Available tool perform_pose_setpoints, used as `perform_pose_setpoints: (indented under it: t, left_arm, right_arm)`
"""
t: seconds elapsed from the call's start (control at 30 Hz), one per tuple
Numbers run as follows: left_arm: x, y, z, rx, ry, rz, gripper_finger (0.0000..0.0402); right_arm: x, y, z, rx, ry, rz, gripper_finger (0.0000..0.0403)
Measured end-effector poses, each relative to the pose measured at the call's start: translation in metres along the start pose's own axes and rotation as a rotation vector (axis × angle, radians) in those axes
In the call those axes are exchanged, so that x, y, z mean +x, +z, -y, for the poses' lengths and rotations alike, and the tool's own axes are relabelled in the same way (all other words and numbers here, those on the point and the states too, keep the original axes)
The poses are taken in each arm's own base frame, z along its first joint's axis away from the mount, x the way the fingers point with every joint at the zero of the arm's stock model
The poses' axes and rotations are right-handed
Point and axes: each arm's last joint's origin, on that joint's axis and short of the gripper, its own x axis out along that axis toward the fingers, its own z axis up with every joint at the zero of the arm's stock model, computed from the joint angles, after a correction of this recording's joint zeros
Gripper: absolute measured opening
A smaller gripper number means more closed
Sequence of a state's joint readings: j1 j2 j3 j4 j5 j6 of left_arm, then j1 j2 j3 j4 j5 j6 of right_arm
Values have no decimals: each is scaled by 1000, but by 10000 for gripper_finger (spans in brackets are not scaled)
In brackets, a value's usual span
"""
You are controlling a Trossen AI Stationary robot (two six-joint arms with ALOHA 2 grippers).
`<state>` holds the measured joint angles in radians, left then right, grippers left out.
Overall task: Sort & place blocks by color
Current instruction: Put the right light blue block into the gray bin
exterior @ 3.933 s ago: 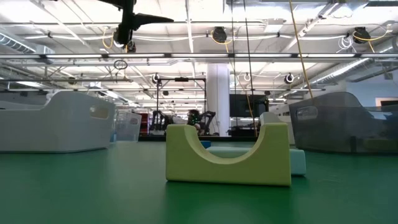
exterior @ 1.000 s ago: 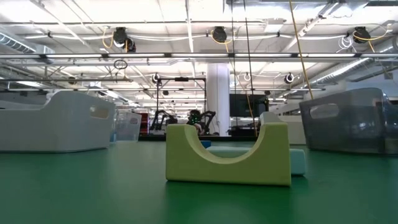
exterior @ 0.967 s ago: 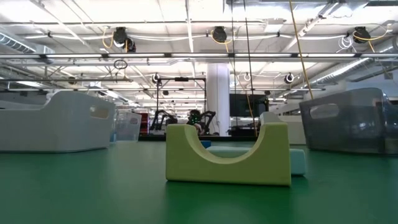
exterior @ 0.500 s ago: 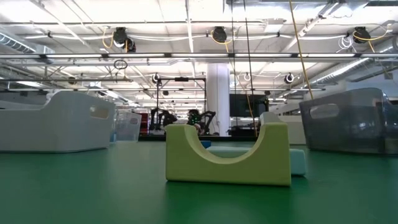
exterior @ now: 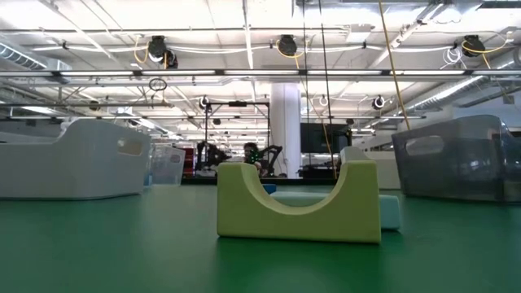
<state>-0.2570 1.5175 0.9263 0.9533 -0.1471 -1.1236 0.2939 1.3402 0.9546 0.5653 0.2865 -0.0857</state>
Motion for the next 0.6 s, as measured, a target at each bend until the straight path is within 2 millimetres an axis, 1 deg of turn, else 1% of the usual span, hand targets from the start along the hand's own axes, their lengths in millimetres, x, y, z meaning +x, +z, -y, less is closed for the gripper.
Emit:
perform_pose_setpoints:
  t: [0.13,0.23,0.33,0.43,0.53,0.6]
  left_arm:
    - [-1,1,0,35,9,-4,134]
    - [-1,5,3,66,1,8,134]
    - [-1,8,0,96,28,-13,134]
    - [-1,14,-4,51,56,-24,134]
    - [-2,19,-10,11,99,-83,134]
    - [-4,21,-18,-17,172,-125,135]
  right_arm:
    - [-15,8,5,25,5,-73,222]
    - [-30,17,10,74,4,-114,236]
    - [-45,26,15,145,0,-136,238]
    - [-58,34,20,185,-4,-145,237]
    - [-67,36,23,195,-6,-180,236]
    - [-73,34,24,198,-13,-222,236]
